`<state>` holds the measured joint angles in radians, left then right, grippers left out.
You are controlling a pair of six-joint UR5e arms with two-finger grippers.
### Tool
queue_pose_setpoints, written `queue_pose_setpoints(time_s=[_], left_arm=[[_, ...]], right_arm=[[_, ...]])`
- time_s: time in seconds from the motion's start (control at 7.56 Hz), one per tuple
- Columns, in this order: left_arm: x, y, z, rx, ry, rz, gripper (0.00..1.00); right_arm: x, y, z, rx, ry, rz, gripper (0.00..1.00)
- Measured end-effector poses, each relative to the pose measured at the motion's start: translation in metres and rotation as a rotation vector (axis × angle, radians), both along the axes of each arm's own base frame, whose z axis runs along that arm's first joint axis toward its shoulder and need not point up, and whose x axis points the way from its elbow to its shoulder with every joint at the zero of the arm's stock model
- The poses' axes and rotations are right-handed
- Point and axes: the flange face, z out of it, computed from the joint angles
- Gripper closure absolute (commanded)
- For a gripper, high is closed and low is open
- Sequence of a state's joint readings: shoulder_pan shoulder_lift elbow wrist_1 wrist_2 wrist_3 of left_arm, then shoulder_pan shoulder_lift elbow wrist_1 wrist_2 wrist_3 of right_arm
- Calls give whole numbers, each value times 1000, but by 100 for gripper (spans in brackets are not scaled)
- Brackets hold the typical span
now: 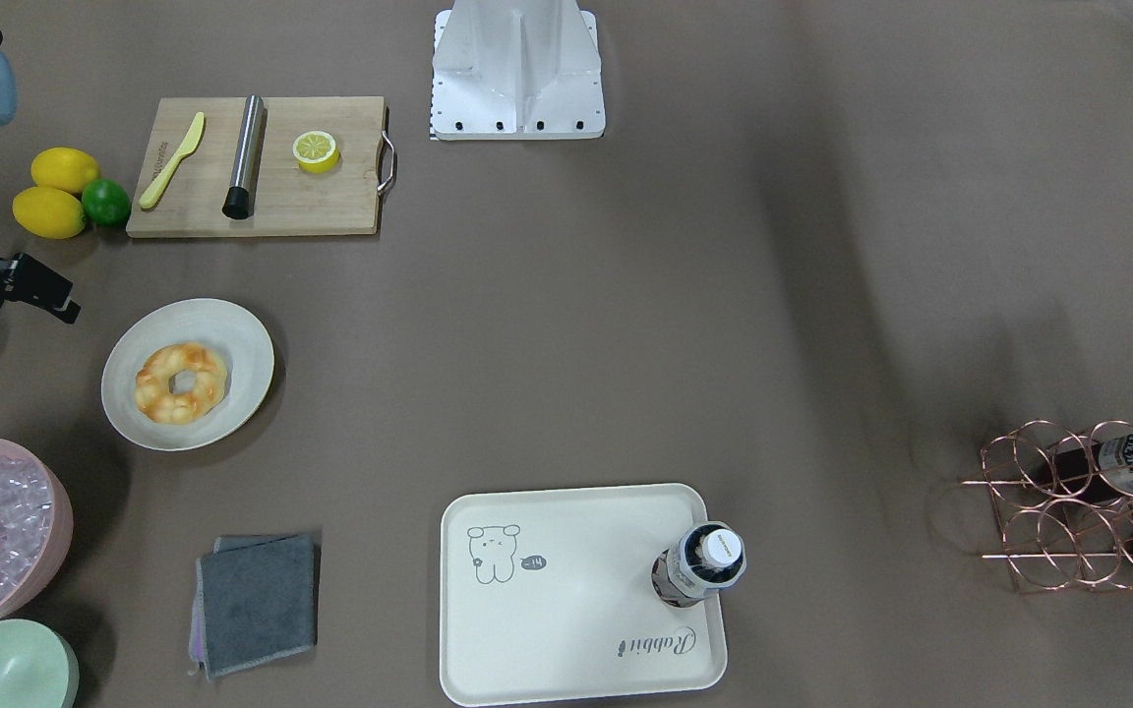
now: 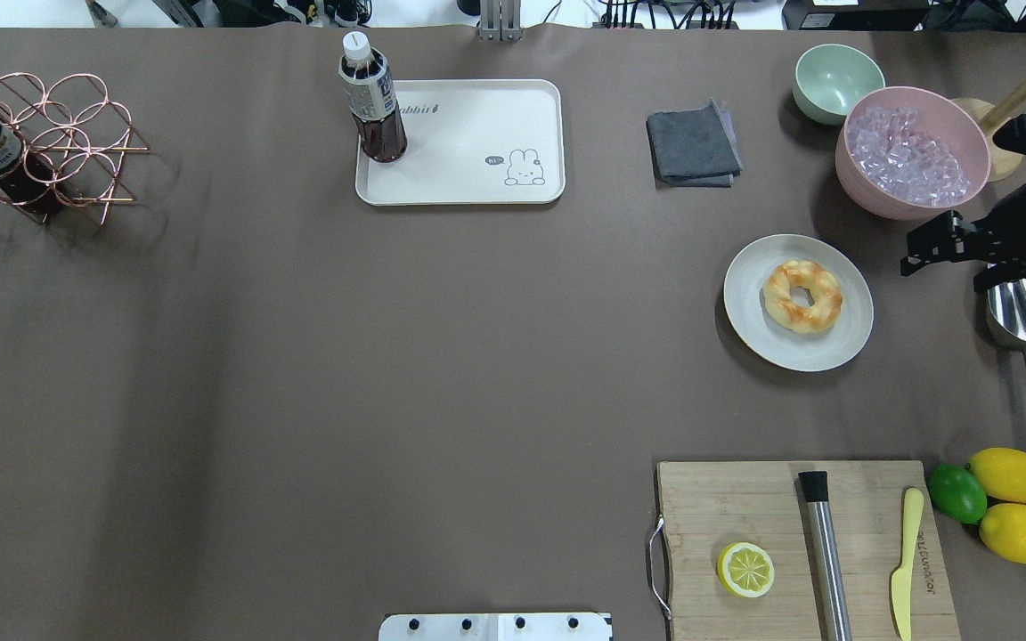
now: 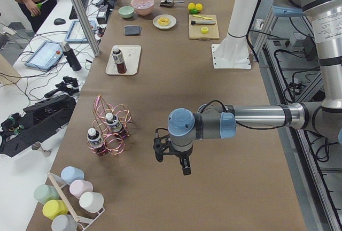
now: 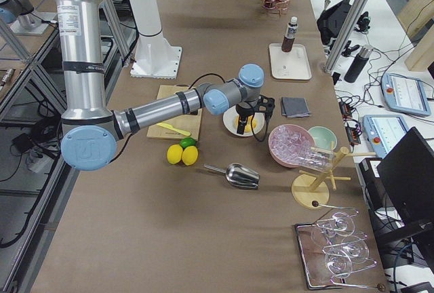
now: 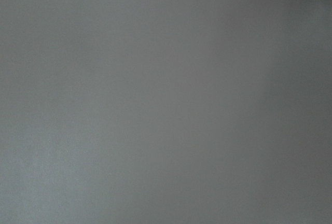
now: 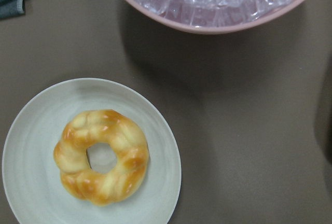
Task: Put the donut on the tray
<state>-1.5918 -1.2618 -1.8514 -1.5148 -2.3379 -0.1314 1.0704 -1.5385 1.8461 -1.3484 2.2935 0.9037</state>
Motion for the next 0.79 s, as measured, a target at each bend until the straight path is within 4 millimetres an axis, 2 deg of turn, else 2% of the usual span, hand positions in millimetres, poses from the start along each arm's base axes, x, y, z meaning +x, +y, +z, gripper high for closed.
queue_pose_setpoints(time_s=[0.4, 0.66, 0.79], left_arm=[[0, -2, -1, 3, 0, 1, 2], [0, -3, -2, 6, -1, 1, 2], [0, -3, -3, 8, -1, 1, 2]], right_arm=[[-52, 16, 13, 27, 78, -30, 3], [-72, 19, 43, 36, 92, -36, 14], [-79, 18, 57, 34, 85, -32, 24]])
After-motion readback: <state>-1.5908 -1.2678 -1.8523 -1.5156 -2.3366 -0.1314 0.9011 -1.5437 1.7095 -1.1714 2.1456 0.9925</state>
